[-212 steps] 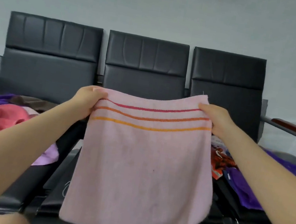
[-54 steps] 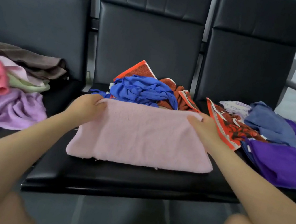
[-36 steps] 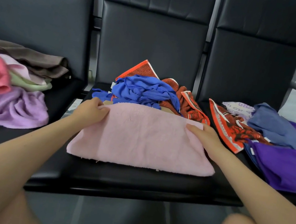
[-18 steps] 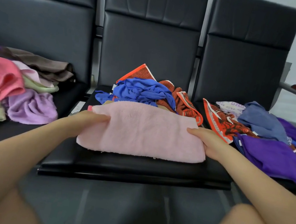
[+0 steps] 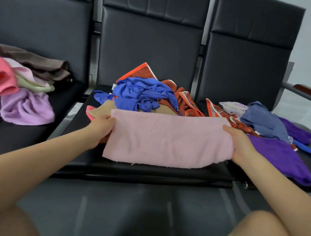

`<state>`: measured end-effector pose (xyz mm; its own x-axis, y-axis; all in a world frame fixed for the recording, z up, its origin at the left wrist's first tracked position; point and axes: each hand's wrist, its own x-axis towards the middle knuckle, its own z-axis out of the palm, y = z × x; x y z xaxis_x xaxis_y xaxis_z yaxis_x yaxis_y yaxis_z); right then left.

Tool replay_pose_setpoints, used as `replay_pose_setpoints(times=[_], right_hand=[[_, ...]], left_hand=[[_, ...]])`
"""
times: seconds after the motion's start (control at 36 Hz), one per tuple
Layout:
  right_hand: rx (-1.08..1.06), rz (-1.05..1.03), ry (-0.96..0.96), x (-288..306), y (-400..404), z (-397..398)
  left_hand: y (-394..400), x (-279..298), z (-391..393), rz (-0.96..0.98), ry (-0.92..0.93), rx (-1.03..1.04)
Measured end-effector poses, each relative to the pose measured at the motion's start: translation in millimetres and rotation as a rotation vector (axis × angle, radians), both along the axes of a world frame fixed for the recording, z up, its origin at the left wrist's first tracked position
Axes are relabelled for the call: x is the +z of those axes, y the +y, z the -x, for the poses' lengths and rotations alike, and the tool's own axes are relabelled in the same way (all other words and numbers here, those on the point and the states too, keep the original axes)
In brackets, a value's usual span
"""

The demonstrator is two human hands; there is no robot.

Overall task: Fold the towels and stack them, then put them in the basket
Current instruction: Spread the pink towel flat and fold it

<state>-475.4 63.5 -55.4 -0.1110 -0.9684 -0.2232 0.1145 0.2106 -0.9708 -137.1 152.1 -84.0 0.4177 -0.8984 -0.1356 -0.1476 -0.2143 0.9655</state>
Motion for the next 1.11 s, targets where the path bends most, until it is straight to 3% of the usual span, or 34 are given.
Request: replay_pose_setpoints(times=[0.17, 0.25, 0.42, 0.53, 0.69, 0.81, 0.86, 0.97, 1.11], right_hand=[[0.078, 0.072, -0.013, 23.5, 12.3, -34.9], [0.236, 0.094, -0.014, 30.4, 16.1, -65.3], [0.478, 0.214, 0.194, 19.3, 31.3, -124.5], [0.754, 0.134, 0.353, 2.8, 36.4, -146.1], [0.585, 0.446, 0.729, -3.9, 12.5, -121.3], [0.375, 0.536, 0.786, -8.7, -0.6, -96.6], [0.321, 0.469, 0.788, -10.3, -4.1, -87.3], [0.414, 0.284, 0.724, -15.0, -3.3, -78.4], [0.414, 0.280, 0.712, -13.3, -3.3, -81.3]], left_hand=[[-7.1, 7.9, -4.7, 0.049, -0.103, 0.120], [-10.9, 15.0, -9.5, 0.127, -0.142, 0.184], [-13.5, 28.6, 1.1, 0.133, -0.080, 0.117], [-14.3, 25.4, 15.3, 0.039, -0.100, 0.032], [-10.9, 7.6, 28.6, -0.044, -0.402, -0.151], [-16.7, 8.6, 38.3, -0.042, -0.408, -0.212], [-22.8, 7.0, 44.0, -0.049, -0.369, -0.210], [-31.4, 1.5, 57.1, -0.036, -0.229, -0.200], [-32.7, 12.9, 64.0, -0.019, 0.007, -0.165]])
